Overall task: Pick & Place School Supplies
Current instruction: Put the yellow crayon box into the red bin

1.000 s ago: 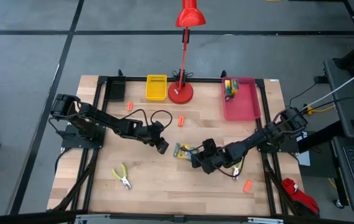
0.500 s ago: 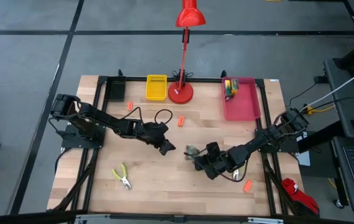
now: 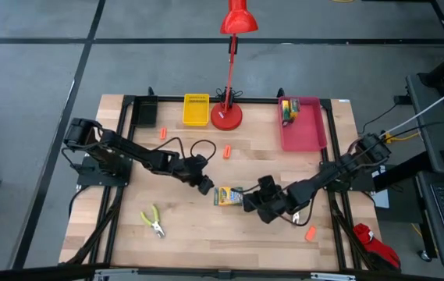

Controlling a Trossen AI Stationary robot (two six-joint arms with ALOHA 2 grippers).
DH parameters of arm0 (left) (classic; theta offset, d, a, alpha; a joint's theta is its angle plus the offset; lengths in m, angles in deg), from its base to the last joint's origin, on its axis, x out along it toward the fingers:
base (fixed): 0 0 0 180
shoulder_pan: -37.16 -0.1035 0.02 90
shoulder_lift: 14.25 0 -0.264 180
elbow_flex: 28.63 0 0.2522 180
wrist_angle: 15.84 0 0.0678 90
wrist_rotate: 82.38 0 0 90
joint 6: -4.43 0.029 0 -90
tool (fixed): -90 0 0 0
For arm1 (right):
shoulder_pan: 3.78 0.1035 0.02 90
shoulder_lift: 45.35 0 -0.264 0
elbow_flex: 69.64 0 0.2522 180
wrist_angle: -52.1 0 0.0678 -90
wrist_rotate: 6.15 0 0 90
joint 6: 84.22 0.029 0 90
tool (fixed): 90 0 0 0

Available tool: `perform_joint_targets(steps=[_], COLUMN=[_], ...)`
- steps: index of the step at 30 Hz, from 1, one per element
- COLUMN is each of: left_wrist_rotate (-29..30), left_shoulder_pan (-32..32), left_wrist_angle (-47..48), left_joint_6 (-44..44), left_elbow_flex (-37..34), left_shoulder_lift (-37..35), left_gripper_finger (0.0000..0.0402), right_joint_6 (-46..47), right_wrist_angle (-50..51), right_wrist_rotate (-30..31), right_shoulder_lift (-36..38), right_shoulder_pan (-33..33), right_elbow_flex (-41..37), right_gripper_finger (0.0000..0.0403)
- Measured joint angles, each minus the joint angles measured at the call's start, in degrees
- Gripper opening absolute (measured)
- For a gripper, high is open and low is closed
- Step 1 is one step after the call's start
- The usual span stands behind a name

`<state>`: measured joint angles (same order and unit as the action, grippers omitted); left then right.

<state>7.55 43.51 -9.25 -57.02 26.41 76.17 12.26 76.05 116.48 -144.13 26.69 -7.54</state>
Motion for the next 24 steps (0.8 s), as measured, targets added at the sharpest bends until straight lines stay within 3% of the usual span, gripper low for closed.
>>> perform_joint_targets(steps=[5, 9, 17, 24], left_wrist_rotate=[-2.23, -2.98, -1.84, -1.43], left_shoulder_pan=[-0.02, 0.3, 1.11, 1.54], left_wrist_angle=[0.23, -0.59, -0.27, 2.06], left_joint_6=[-0.94, -1.7, -2.54, -3.32], left_elbow_flex=[0.03, 0.02, 0.0, 0.0], left_shoulder_lift=[1.49, 2.98, 3.09, 3.11], left_gripper_finger=[0.0089, 0.0088, 0.0088, 0.0088], right_joint_6=[-7.2, -13.23, -15.71, -15.69], right_wrist_angle=[-5.21, -10.21, -11.74, -7.7], right_wrist_rotate=[1.33, -1.85, -8.06, -9.55], right_shoulder_lift=[1.11, 0.57, -1.91, -2.03], right_shoulder_pan=[-1.95, -3.63, -5.3, -5.39], right_elbow_flex=[0.0, 0.09, 0.07, -0.03], right_gripper_finger=[0.0, 0.0, 0.0, 0.0])
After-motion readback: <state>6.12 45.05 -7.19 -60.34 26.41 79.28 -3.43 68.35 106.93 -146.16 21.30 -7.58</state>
